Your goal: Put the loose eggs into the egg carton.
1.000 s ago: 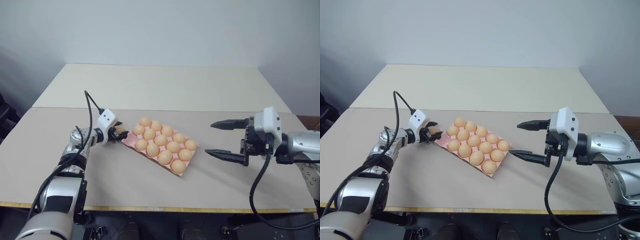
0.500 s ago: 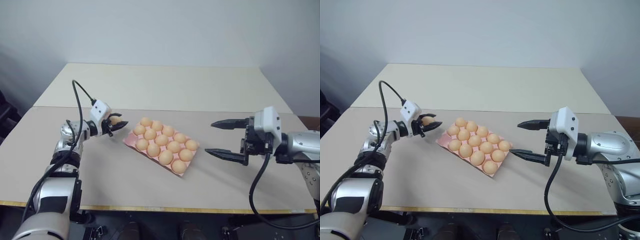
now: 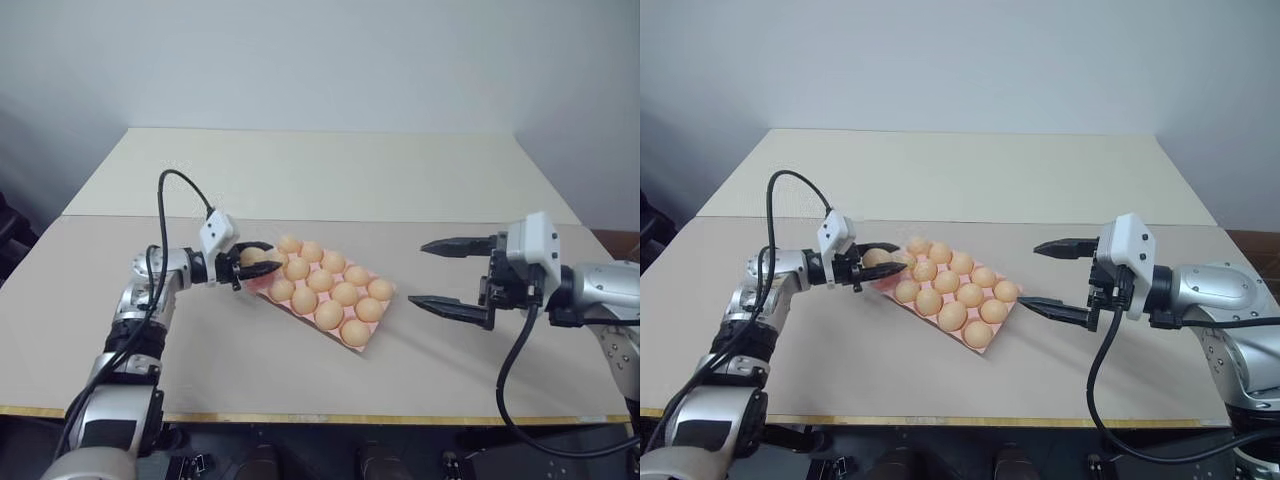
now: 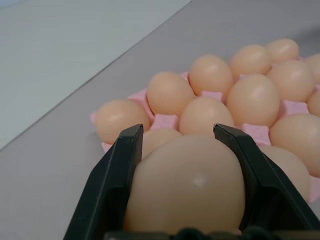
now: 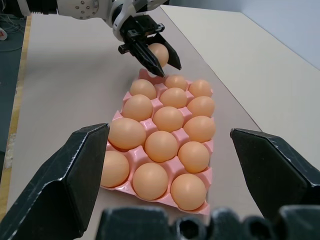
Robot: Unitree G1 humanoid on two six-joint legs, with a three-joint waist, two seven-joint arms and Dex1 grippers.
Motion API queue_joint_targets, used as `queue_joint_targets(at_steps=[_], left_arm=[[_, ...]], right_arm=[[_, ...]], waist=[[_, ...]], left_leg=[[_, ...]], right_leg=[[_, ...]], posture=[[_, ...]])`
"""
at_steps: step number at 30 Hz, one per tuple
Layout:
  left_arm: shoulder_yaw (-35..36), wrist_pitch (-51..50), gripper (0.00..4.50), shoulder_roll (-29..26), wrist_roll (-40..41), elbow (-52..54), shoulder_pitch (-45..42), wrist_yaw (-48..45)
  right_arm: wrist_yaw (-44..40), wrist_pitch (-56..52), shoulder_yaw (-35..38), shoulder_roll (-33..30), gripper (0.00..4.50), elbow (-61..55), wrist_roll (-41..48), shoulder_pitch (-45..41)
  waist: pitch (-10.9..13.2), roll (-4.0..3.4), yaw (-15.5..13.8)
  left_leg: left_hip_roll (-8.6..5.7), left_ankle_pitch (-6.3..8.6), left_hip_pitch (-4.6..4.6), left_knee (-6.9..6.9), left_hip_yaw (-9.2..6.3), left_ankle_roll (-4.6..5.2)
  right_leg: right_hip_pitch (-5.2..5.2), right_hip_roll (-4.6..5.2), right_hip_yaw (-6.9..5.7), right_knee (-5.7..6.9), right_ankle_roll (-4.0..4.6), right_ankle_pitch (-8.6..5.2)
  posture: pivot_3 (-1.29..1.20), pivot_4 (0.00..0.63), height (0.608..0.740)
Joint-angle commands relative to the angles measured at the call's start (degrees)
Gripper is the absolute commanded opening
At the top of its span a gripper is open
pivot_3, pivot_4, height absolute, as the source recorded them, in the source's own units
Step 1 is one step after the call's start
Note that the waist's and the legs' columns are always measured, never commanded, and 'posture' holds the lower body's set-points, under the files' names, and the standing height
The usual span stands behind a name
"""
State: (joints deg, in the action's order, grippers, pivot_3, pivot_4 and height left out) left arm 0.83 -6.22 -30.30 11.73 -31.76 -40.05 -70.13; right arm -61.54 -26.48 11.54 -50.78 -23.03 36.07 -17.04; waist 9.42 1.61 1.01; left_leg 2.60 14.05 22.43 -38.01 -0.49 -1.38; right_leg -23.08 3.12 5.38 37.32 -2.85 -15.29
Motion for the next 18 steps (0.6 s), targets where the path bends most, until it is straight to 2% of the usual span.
queue_joint_targets(at_steps=[1, 2, 7, 14, 18], left_arm=[[0.0, -0.5, 2.73, -1.3, 0.9, 3.5, 0.1, -0.4], [0.1, -0.6, 2.88, -1.5, 0.9, 3.9, 0.4, -0.3], [1.3, -0.9, 4.48, -2.9, 2.1, 6.8, 1.6, -0.1], [5.6, -5.2, 4.48, -7.9, 7.8, 16.2, 5.7, -1.3], [9.9, -9.1, 4.48, -15.2, 11.5, 26.1, 14.9, -3.5]], right_arm=[[0.4, 0.8, 1.1, -0.1, 4.50, -1.5, 0.6, -0.5], [0.4, 0.8, 1.0, -0.1, 4.50, -1.4, 0.6, -0.7], [0.5, 0.9, 0.7, 0.1, 4.50, -1.1, 0.5, -1.1], [0.2, 1.0, 0.2, 0.5, 4.50, -0.6, 0.4, -1.4], [-0.7, 1.7, -0.5, 0.4, 4.50, 0.7, -0.1, -2.5]], waist=[[0.0, 0.00, 0.0], [0.0, 0.00, -0.1], [0.0, 0.00, 0.0], [0.0, 0.00, 0.2], [0.0, -0.01, 1.0]], left_leg=[[0.00, 0.00, 0.00, -0.01, 0.00, 0.00], [0.00, 0.00, 0.00, -0.01, 0.00, 0.00], [0.00, 0.00, 0.00, -0.01, 0.00, 0.00], [0.03, 0.00, 0.00, -0.01, 0.00, 0.00], [0.05, 0.00, -0.01, 0.00, 0.01, 0.00]], right_leg=[[0.00, 0.00, 0.00, 0.00, 0.00, 0.00], [0.00, 0.00, 0.00, 0.00, 0.00, 0.00], [0.00, 0.00, 0.00, -0.02, 0.00, 0.00], [0.00, 0.00, 0.00, -0.01, 0.00, 0.00], [-0.01, 0.00, 0.01, -0.02, 0.00, 0.00]], posture=[[0.00, 0.150, 0.740], [0.00, 0.150, 0.740], [0.00, 0.150, 0.740], [0.00, 0.150, 0.740], [0.00, 0.150, 0.740]])
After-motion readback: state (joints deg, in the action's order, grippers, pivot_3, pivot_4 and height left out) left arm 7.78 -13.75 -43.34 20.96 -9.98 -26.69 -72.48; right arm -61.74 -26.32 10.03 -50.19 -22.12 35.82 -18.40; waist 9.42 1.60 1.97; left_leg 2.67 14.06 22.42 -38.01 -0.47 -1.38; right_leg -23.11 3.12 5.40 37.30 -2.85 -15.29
